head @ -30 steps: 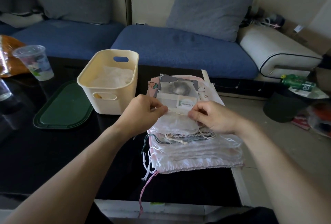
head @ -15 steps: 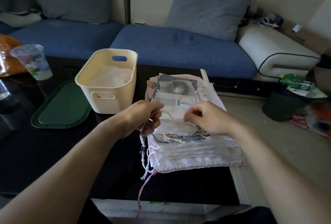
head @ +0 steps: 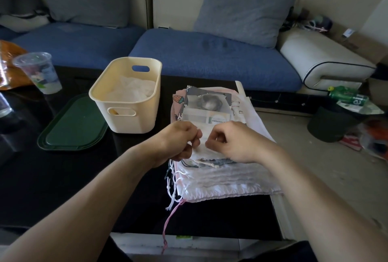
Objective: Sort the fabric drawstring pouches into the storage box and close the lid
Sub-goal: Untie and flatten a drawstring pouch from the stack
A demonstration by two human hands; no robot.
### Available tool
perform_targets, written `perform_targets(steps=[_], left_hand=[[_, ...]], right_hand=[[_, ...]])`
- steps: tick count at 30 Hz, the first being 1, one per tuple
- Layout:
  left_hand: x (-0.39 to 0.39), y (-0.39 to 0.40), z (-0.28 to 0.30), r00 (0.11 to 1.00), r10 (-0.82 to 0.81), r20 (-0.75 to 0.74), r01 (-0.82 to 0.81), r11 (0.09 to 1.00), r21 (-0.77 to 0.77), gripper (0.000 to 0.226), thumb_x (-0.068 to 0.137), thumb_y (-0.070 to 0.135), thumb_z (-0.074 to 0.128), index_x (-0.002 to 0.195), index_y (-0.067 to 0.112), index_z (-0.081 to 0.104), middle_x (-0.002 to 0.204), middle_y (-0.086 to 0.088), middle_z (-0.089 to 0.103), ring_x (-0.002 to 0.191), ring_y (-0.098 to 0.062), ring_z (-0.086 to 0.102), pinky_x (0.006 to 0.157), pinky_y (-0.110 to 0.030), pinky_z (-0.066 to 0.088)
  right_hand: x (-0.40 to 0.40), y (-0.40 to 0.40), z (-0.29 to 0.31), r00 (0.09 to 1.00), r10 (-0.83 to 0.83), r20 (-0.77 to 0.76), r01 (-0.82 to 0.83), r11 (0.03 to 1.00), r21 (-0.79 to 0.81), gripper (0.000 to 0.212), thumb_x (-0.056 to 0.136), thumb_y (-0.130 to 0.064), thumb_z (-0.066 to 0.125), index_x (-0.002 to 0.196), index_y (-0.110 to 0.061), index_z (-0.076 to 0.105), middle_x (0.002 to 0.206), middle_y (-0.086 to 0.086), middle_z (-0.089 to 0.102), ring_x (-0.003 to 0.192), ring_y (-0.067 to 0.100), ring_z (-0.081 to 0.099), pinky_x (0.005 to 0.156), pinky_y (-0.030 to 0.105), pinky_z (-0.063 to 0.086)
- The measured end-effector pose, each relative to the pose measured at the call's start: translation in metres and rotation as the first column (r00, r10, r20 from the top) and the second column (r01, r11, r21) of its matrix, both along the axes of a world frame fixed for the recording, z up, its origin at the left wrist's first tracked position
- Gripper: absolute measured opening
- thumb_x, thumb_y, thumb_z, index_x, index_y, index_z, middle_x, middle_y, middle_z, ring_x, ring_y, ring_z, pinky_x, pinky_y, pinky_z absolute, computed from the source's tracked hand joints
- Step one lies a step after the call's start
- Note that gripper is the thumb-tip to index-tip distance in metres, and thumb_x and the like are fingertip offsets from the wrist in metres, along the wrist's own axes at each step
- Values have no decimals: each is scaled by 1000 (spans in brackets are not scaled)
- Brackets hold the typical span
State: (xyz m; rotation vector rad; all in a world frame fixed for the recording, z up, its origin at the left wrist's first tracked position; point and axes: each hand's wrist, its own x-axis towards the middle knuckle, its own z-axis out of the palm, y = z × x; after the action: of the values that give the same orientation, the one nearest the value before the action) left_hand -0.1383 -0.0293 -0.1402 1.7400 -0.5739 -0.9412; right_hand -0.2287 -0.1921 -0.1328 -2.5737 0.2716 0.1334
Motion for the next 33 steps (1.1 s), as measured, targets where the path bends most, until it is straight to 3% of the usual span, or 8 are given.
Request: perform_targets(steps=[4,10,14,20,23,26,29,33], left_hand=[[-2,-2,-5,994,35,99,-34,999,-8,18,103,14,50,102,4,65,76,-6,61,40,-10,36,40,-19,28],[-6,-5,-6,964,-161,211,156,987,44,17,99,11,57,90,4,70,85,-3,74,41,-10,45,42,-19,38],[-9,-7,-8,956,-248,157,231,965,121,21,100,3,48,106,-11,63,68,20,66,40,-5,40,43,-15,35],[-8,-7,-3,975,-213,66,204,972,120,28,100,21,54,89,3,71,58,6,45,46,-11,31,44,-22,22],[-9,-9,-2,987,-162,-8,162,985,66,25,97,16,52,81,5,68,59,3,46,46,-13,29,44,-23,18],[-4,-11,-3,993,-88,-73,90,996,22,29,96,19,49,72,8,60,57,2,42,45,-13,27,44,-23,16],[-3,-10,-2,993,-75,-89,75,997,-6,32,96,20,46,66,11,53,51,3,37,42,-13,26,44,-24,15],[-5,-9,-2,994,-60,-95,55,997,-52,33,96,17,43,65,9,51,50,2,36,40,-14,26,46,-26,14]], right_hand=[[-5,-10,5,998,-59,19,58,997,50,17,89,-42,71,86,-26,66,69,-8,65,59,6,59,58,27,45],[-3,-13,0,983,-59,172,-27,886,462,15,92,-8,69,90,-19,59,87,7,68,84,22,67,86,42,53],[1,-10,-9,982,-36,184,-47,900,432,20,93,-5,67,84,-18,54,83,5,61,80,17,58,82,45,51],[4,-11,-10,982,-54,183,-37,888,458,24,89,0,68,77,-17,57,83,11,64,79,17,59,80,46,52],[2,-13,-7,984,-15,180,-72,879,471,9,78,-6,68,85,-11,66,82,5,66,76,9,58,72,27,47],[0,-15,-5,986,14,164,-90,878,471,21,69,-12,64,90,-10,65,81,3,61,74,13,50,69,29,42],[-2,-14,-2,982,48,182,-131,870,475,16,72,-15,68,87,-12,64,70,-12,56,66,10,45,63,24,37],[-1,-15,-2,960,43,275,-145,920,363,12,79,-18,83,81,-13,72,65,-12,54,61,13,41,60,31,34]])
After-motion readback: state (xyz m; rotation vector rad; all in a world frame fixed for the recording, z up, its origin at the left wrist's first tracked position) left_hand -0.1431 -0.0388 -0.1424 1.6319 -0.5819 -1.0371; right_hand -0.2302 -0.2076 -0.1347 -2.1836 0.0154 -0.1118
